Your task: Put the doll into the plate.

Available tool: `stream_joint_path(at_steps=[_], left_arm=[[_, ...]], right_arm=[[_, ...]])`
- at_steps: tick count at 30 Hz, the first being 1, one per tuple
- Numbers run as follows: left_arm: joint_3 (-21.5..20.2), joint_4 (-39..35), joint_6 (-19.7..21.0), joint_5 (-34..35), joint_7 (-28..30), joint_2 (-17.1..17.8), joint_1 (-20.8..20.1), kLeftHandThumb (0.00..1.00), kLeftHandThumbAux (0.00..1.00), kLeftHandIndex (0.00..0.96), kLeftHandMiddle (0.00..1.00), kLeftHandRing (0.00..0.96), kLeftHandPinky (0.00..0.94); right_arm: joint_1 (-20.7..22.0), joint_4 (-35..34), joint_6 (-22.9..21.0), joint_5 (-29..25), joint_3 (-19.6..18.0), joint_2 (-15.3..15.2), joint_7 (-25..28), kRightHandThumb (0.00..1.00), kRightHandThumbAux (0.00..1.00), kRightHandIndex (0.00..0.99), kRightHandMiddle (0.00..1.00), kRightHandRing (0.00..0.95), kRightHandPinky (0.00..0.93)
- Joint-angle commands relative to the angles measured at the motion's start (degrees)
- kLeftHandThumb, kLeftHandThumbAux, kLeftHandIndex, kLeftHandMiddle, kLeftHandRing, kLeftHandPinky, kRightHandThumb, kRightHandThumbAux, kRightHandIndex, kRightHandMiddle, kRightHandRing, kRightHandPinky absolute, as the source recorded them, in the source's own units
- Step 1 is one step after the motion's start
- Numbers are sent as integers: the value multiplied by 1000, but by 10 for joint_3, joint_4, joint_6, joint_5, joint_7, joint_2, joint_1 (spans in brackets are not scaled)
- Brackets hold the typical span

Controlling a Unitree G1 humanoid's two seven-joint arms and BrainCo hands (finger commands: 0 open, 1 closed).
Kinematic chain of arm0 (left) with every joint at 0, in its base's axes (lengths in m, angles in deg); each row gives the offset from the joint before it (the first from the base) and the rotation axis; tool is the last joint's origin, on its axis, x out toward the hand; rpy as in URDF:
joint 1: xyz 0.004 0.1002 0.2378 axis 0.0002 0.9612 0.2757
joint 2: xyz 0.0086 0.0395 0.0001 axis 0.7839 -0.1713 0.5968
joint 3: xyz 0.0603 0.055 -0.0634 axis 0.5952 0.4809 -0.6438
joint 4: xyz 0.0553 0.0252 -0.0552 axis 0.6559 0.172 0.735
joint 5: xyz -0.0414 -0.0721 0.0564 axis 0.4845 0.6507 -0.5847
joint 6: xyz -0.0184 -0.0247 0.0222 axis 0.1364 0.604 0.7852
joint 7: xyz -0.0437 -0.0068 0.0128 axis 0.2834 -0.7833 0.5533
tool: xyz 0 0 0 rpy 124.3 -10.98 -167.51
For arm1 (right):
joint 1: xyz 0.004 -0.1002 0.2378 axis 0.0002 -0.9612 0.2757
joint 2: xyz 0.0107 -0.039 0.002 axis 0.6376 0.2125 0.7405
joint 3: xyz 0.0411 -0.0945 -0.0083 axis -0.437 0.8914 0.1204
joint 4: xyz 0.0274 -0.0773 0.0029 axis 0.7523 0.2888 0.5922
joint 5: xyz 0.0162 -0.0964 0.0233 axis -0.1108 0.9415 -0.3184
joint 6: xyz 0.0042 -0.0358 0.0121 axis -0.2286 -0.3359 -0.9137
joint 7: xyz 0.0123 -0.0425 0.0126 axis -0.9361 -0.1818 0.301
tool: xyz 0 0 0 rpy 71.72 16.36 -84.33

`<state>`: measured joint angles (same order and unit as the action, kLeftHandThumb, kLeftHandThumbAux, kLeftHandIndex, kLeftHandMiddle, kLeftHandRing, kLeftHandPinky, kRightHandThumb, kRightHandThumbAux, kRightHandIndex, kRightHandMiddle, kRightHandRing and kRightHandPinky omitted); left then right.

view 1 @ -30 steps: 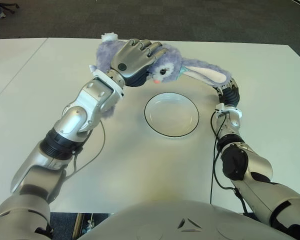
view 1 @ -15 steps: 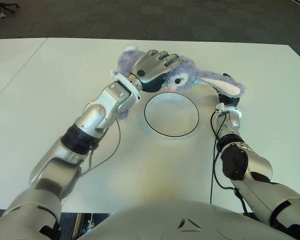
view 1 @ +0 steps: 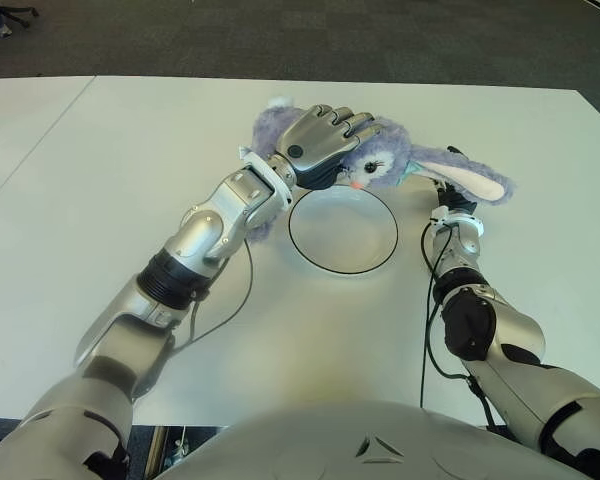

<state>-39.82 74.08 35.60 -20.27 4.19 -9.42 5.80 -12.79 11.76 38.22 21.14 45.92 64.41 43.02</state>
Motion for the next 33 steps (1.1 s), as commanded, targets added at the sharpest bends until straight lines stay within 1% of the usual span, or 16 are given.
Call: stream_joint_path(at_steps=[1,5,8,12,13,14,16,21,23,26,28,31,33], left_arm=[[4,5,18,8,12,-17,21,855,665,401,540,776,771],[17,3,36,9,22,-37,46,854,665,401,538,768,763],[26,0,50,12,33,-52,63,853,666,399,536,767,784],[35,3,61,12,26,-74,84,852,666,398,536,773,797],[36,4,61,17,22,-79,90,852,666,398,536,773,797],[36,6,61,26,18,-86,96,852,666,398,537,779,800],[36,6,62,34,14,-95,103,852,666,398,537,783,805],[36,-2,79,52,28,-120,118,853,666,399,540,792,820],[37,-8,86,53,33,-126,122,853,666,399,540,792,812],[42,-16,97,52,40,-135,130,853,666,399,541,792,799],[45,-16,100,50,43,-137,133,853,666,399,537,782,787],[48,-18,103,51,49,-139,141,853,666,398,537,780,792],[52,-14,104,54,49,-139,155,853,667,398,537,785,811]], right_arm=[[-115,72,-47,-8,-8,63,-17,290,783,248,294,313,337],[-117,72,-43,-7,-6,64,-20,291,785,244,289,309,333],[-118,72,-41,-6,-6,65,-22,291,794,243,290,307,341],[-117,72,-48,-5,-5,64,-30,310,786,238,303,323,362],[-117,72,-49,-7,-6,64,-30,311,786,238,303,323,362],[-116,72,-53,-8,-7,62,-32,326,785,241,314,337,383],[-115,71,-58,-9,-7,59,-34,342,785,244,322,346,383],[-117,74,-52,14,12,65,-68,353,775,256,335,351,356],[-116,74,-49,21,18,65,-79,371,770,258,335,347,347],[-117,74,-49,36,31,63,-94,374,771,259,337,347,339],[-118,75,-51,41,36,61,-99,374,767,255,327,334,318],[-114,74,-60,40,36,58,-102,377,768,255,323,330,319],[-111,74,-73,31,31,58,-100,383,786,250,323,325,319]])
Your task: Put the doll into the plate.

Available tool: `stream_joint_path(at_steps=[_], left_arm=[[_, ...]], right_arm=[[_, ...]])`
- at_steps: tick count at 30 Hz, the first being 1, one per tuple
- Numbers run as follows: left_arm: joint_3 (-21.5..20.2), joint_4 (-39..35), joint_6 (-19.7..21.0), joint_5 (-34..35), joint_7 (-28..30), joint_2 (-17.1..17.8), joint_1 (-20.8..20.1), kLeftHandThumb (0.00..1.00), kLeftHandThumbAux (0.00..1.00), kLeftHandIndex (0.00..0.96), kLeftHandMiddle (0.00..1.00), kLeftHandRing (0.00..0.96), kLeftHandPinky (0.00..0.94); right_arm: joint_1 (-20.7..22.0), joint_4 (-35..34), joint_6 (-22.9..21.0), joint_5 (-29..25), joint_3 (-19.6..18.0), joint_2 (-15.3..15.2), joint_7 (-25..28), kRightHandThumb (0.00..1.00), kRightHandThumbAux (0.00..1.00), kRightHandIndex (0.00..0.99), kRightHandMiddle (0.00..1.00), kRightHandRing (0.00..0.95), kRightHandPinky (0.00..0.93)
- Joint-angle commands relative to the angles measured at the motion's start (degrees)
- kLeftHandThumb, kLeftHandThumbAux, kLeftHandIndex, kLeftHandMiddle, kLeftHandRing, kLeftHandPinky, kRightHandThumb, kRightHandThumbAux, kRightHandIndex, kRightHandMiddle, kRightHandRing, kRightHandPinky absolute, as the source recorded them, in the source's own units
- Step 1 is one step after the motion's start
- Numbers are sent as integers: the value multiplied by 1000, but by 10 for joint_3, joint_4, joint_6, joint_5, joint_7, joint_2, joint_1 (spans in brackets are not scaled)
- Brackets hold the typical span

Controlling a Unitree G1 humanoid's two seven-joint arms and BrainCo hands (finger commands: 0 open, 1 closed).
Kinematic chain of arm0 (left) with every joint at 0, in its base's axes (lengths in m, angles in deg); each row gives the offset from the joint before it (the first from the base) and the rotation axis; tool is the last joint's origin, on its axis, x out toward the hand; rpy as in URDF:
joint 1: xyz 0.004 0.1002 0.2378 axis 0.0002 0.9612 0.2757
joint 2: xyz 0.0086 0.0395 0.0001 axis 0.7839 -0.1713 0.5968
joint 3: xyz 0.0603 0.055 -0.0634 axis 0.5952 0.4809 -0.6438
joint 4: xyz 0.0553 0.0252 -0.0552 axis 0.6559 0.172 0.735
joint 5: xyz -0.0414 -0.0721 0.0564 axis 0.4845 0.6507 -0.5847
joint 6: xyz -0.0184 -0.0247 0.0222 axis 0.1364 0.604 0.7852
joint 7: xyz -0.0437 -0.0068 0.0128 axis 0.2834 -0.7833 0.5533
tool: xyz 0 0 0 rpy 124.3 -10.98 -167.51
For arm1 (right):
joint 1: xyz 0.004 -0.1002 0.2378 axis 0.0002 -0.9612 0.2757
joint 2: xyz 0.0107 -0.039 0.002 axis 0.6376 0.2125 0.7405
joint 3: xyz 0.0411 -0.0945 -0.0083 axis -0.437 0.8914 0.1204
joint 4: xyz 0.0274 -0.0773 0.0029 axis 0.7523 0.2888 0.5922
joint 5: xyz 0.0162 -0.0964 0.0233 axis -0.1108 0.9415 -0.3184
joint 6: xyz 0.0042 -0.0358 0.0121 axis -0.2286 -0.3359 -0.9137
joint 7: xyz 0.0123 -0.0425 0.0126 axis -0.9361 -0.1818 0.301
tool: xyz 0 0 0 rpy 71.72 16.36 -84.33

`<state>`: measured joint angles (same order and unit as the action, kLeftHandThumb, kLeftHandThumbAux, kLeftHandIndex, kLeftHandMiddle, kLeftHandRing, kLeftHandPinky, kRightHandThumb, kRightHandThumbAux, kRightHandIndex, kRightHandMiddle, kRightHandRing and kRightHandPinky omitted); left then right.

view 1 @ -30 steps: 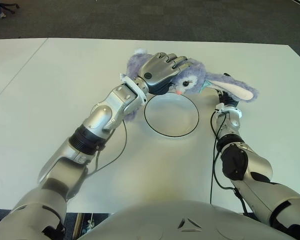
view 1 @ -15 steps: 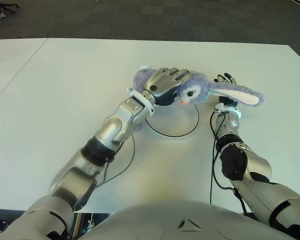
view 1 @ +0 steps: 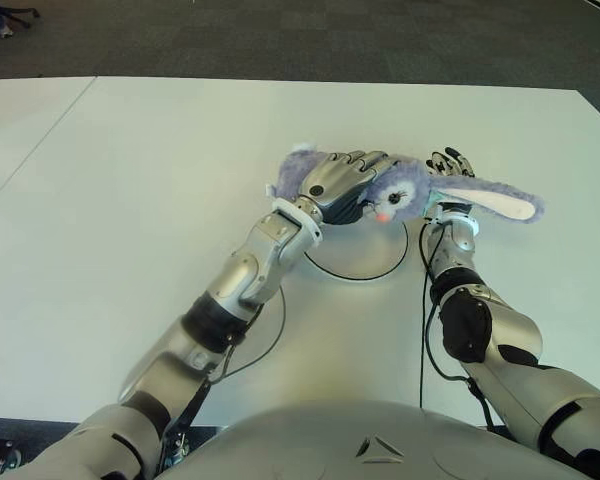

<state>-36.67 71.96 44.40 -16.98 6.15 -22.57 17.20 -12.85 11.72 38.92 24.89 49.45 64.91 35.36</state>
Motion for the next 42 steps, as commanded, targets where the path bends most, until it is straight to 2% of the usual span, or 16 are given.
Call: stream_joint_path(at_steps=[1,6,15,20,27,30,32,33,35,36,37,38,39,40,41,42], left_arm=[[24,12,17,22,26,-8,53,852,667,397,537,786,815],[29,20,17,25,11,-10,77,850,668,395,537,787,819],[27,43,8,26,-21,-19,83,852,666,398,536,775,774],[27,63,2,34,-32,-19,83,853,666,400,536,770,767],[22,79,-21,50,-51,-15,86,855,664,401,537,774,758],[19,82,-26,58,-57,-14,90,849,664,401,572,723,710],[19,80,-29,61,-60,-11,97,845,661,429,500,707,696],[18,79,-31,62,-62,-8,100,726,691,414,608,682,678],[19,77,-34,62,-62,-4,105,692,700,409,641,675,672],[20,73,-34,62,-55,1,108,439,561,247,565,629,628],[21,71,-35,62,-49,6,110,293,502,105,389,476,496],[23,66,-34,66,-27,15,110,268,493,82,359,449,473],[24,63,-34,69,-11,21,109,191,459,22,192,243,291],[26,60,-34,76,17,31,108,177,454,11,164,207,259],[26,57,-34,82,36,38,107,129,408,2,40,51,64],[27,55,-33,87,52,44,106,117,397,0,10,12,16]], right_arm=[[-109,74,-83,-13,-10,53,-17,383,792,248,323,323,315],[-114,74,-78,-29,-23,56,6,357,799,237,311,311,294],[-116,68,-56,-27,-21,59,2,384,768,241,303,308,307],[-116,71,-73,-35,-27,58,13,411,769,241,300,305,318],[-115,72,-76,-37,-27,62,19,392,781,224,296,295,293],[-113,72,-83,-45,-33,63,23,388,794,212,294,296,294],[-112,73,-86,-54,-39,64,28,388,798,208,291,295,291],[-111,73,-88,-58,-42,65,30,388,804,203,285,291,285],[-111,73,-90,-64,-47,66,35,389,806,201,283,289,283],[-110,73,-91,-68,-50,67,37,394,806,199,282,288,284],[-110,73,-92,-71,-52,67,39,415,805,198,281,287,289],[-110,73,-90,-73,-54,69,42,419,804,197,281,287,290],[-110,73,-88,-74,-56,70,44,456,799,205,286,292,298],[-110,72,-84,-76,-57,71,47,464,798,206,287,293,299],[-110,72,-82,-77,-58,72,48,489,793,209,293,302,317],[-110,72,-80,-78,-59,74,49,496,792,210,294,305,321]])
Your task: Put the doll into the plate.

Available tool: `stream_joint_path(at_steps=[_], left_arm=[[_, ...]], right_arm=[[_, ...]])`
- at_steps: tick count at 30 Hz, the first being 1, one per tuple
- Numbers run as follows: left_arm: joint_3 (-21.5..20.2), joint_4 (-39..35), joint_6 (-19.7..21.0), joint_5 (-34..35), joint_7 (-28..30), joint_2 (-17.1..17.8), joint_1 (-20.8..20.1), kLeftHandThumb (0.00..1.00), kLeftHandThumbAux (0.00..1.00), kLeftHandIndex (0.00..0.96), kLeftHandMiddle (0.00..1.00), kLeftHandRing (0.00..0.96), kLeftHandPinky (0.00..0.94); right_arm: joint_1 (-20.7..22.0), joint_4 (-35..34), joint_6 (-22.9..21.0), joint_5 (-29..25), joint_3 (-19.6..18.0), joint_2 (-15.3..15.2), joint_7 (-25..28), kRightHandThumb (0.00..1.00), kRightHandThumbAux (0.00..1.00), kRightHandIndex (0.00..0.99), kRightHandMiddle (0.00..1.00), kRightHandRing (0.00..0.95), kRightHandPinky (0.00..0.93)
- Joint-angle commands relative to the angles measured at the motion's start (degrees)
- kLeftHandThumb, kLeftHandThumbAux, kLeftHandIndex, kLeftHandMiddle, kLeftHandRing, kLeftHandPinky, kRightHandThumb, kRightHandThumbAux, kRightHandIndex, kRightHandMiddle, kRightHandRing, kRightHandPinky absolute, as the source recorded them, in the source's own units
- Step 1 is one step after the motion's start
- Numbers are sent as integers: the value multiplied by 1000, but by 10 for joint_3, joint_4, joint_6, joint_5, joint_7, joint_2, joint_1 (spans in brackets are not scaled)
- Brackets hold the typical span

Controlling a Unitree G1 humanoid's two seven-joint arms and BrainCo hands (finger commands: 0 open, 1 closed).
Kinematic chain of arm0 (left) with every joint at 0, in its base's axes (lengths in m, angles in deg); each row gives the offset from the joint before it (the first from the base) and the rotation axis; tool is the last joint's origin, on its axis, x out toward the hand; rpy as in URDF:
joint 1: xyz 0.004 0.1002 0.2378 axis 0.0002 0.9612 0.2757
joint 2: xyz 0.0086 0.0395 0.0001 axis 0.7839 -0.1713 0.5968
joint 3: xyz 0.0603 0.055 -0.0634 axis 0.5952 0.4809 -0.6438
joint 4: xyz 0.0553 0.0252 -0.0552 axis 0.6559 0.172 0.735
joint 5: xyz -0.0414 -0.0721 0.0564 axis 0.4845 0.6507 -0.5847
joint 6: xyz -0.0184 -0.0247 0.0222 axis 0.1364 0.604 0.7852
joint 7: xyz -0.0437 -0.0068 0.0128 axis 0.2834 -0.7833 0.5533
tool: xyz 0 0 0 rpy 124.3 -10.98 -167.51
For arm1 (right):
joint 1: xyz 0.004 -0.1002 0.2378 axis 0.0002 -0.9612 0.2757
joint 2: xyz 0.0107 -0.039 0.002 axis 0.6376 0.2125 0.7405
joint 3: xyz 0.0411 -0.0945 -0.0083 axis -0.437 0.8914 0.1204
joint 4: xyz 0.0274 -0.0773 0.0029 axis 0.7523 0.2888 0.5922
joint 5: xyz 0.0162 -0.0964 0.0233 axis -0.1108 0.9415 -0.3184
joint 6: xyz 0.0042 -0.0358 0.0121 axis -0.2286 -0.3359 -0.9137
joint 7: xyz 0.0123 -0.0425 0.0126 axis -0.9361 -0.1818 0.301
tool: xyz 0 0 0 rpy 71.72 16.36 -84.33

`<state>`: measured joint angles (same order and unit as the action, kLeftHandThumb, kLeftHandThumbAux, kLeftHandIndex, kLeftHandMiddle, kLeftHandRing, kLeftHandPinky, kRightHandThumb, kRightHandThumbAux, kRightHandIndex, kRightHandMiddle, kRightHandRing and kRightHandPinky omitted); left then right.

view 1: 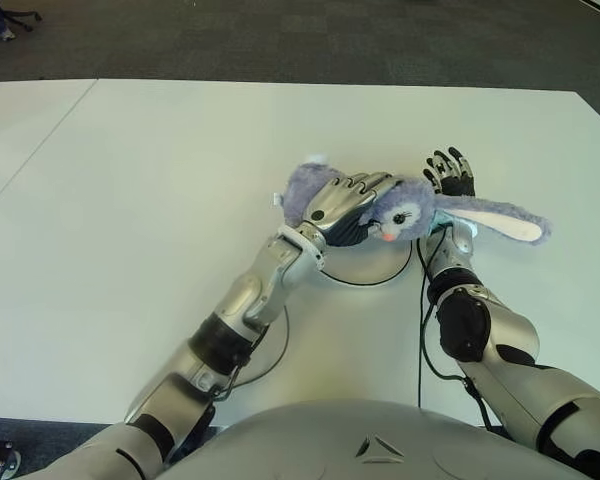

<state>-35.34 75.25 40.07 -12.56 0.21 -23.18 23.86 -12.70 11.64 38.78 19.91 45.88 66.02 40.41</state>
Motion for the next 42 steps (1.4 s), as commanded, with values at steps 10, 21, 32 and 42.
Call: stream_joint_path(at_steps=[10,21,32,42], left_arm=[[-3,-5,11,125,166,71,56,53,264,0,0,0,0],[-20,-48,25,174,188,85,70,42,236,0,0,0,0],[-41,-49,45,201,205,91,62,17,238,0,0,0,0],[-72,-41,32,237,220,110,31,20,250,0,0,0,0]], right_arm=[[-106,70,-77,-33,-29,71,-10,523,825,186,282,290,286],[-107,72,-78,-13,-19,67,-18,499,850,164,254,266,254],[-104,72,-80,-19,-24,72,-10,527,864,163,265,271,274],[-105,71,-61,-20,-26,79,-3,547,856,180,253,264,282]])
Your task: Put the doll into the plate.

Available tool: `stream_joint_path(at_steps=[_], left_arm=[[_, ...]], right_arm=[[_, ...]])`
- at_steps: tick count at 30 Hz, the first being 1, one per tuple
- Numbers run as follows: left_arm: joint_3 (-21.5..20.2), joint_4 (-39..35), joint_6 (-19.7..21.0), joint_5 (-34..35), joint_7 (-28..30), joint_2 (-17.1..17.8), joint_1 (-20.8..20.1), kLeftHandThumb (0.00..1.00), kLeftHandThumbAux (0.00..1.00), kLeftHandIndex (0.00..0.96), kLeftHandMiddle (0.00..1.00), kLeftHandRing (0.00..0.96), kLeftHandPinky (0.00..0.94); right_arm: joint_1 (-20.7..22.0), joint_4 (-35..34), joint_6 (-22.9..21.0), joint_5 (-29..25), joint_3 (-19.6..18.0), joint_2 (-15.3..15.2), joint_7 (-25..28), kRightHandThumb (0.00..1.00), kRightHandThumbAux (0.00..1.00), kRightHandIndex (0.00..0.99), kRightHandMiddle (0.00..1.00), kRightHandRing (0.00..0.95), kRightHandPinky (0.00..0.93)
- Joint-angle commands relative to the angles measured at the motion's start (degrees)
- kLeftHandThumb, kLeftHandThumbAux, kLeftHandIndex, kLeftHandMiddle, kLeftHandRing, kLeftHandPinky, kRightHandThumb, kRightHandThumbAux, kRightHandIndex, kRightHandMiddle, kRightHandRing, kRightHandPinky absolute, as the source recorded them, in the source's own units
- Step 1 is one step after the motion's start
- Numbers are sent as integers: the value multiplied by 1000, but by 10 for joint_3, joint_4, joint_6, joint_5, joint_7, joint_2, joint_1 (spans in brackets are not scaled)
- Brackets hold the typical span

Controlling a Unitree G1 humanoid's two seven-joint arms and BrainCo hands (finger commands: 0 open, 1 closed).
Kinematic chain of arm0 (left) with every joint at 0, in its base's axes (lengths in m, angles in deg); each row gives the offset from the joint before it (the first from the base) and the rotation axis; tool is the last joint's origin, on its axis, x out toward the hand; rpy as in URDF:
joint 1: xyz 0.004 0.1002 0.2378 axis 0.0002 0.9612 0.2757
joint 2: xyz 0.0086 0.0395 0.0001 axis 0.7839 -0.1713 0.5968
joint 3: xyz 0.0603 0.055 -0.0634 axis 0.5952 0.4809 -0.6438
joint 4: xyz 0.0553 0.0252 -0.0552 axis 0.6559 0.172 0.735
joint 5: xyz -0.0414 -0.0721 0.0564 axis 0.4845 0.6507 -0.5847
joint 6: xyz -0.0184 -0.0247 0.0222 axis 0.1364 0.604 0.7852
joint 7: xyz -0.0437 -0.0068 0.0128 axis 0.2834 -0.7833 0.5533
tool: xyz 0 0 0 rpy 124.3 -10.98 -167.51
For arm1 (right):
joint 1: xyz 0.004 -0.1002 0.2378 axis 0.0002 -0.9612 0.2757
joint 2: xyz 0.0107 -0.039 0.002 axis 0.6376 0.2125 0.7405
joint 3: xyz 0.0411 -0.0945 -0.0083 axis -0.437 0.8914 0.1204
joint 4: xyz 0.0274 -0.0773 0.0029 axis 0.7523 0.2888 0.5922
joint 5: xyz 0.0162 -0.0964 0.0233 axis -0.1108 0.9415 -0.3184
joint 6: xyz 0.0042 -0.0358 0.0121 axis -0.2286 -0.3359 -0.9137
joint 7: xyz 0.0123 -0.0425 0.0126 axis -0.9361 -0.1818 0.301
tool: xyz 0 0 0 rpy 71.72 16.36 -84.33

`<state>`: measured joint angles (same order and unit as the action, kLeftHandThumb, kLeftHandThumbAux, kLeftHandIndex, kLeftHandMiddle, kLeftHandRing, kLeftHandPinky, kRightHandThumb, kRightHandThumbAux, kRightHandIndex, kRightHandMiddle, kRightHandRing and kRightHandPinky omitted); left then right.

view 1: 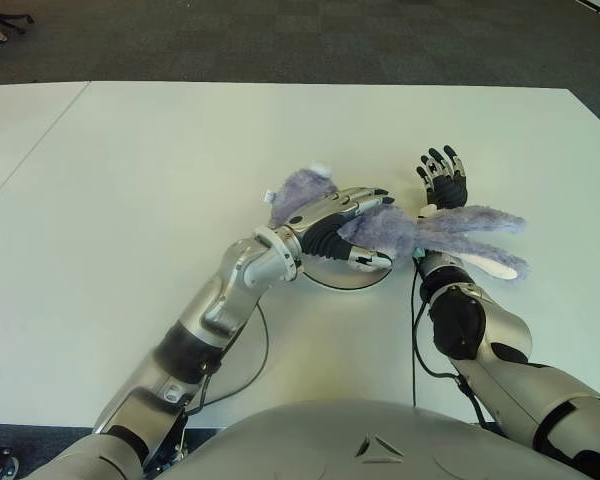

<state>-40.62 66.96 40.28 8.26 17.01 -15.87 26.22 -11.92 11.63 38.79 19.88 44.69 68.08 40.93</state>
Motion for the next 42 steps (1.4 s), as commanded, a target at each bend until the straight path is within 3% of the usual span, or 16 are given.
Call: stream_joint_path(at_steps=[1,10,19,28,42], left_arm=[[-25,41,31,36,58,40,1,20,251,0,0,0,0],[-124,45,31,110,90,96,-65,29,279,0,0,0,0],[-212,40,26,121,30,121,-125,46,283,0,0,0,0],[-246,42,-27,108,-31,130,-139,81,302,0,0,0,0],[-245,30,-44,122,-45,117,-134,100,289,0,0,0,0]], right_arm=[[-114,70,-60,-19,-13,58,-6,545,855,180,253,264,283],[-123,70,-50,-15,-8,62,21,407,826,169,239,271,326],[-127,70,-41,-1,6,63,19,309,826,166,240,267,295],[-126,71,-39,7,15,64,7,288,851,166,247,270,301],[-126,71,-30,10,19,67,5,275,832,185,227,259,299]])
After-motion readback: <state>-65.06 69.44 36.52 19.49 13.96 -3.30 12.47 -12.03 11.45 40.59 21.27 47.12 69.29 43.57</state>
